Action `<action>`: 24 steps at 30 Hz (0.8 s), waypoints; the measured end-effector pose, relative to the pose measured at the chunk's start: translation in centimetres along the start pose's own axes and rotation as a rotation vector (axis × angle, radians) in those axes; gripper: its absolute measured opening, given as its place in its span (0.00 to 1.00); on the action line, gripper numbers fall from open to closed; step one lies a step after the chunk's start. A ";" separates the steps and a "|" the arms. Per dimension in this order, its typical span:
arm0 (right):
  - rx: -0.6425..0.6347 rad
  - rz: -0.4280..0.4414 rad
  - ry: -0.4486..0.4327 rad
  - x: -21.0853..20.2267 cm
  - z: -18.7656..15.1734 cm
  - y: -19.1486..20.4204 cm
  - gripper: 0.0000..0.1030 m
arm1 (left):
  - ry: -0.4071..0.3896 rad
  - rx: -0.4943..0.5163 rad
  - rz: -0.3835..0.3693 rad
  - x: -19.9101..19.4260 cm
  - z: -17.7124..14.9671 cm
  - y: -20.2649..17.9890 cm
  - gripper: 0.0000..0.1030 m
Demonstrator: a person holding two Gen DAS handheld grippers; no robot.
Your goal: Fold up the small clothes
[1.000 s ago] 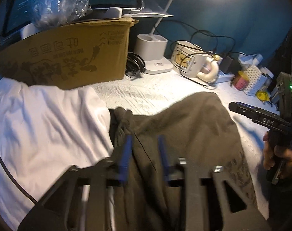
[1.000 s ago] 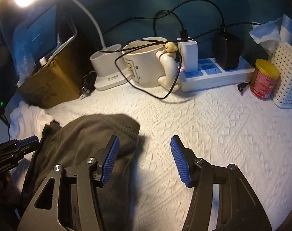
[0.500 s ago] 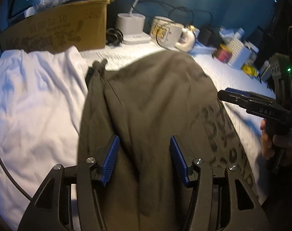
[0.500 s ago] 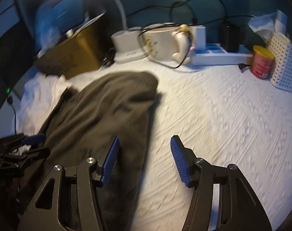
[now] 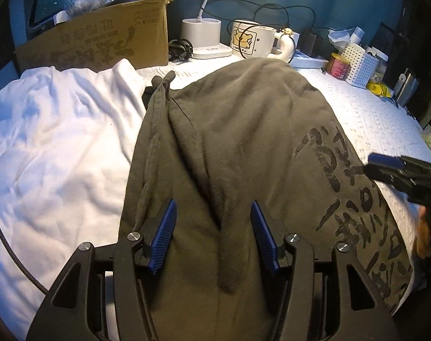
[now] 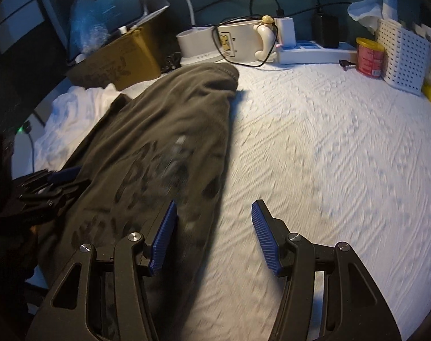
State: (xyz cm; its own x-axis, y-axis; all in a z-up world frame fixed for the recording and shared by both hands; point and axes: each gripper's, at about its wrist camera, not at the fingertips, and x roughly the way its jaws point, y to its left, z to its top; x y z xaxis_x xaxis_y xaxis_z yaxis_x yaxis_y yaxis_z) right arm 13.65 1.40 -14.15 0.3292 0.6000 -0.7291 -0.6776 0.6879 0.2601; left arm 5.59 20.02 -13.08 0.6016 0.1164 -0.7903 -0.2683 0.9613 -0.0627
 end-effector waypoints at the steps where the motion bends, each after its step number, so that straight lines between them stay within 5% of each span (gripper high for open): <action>1: 0.013 0.026 -0.010 -0.4 -0.9 -0.1 0.58 | -0.005 0.006 0.003 0.0 -0.1 0.0 0.53; 4: 0.012 0.048 -0.032 -0.8 -2.1 0.3 0.57 | -0.032 0.015 0.008 0.0 -0.5 -0.1 0.53; 7: -0.009 0.095 -0.016 -0.8 -3.1 1.4 0.33 | -0.058 0.018 0.013 -0.1 -0.9 -0.2 0.53; 9: -0.033 0.076 -0.030 -0.9 -3.8 2.5 0.29 | -0.061 0.013 0.008 -0.1 -0.9 -0.1 0.53; 10: -0.039 0.089 -0.018 -0.9 -4.0 2.9 0.17 | -0.062 0.012 0.006 -0.1 -0.9 0.0 0.53; 24: -0.012 0.060 0.003 -2.3 -5.4 3.4 0.15 | -0.040 0.032 0.049 -2.1 -2.2 -1.0 0.53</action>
State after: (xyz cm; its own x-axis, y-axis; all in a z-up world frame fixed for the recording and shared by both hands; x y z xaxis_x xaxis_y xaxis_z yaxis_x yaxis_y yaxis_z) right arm 7.03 0.14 -15.08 0.2857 0.6388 -0.7143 -0.7036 0.6459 0.2962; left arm 2.99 18.23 -12.67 0.6184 0.1729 -0.7666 -0.2744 0.9616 -0.0044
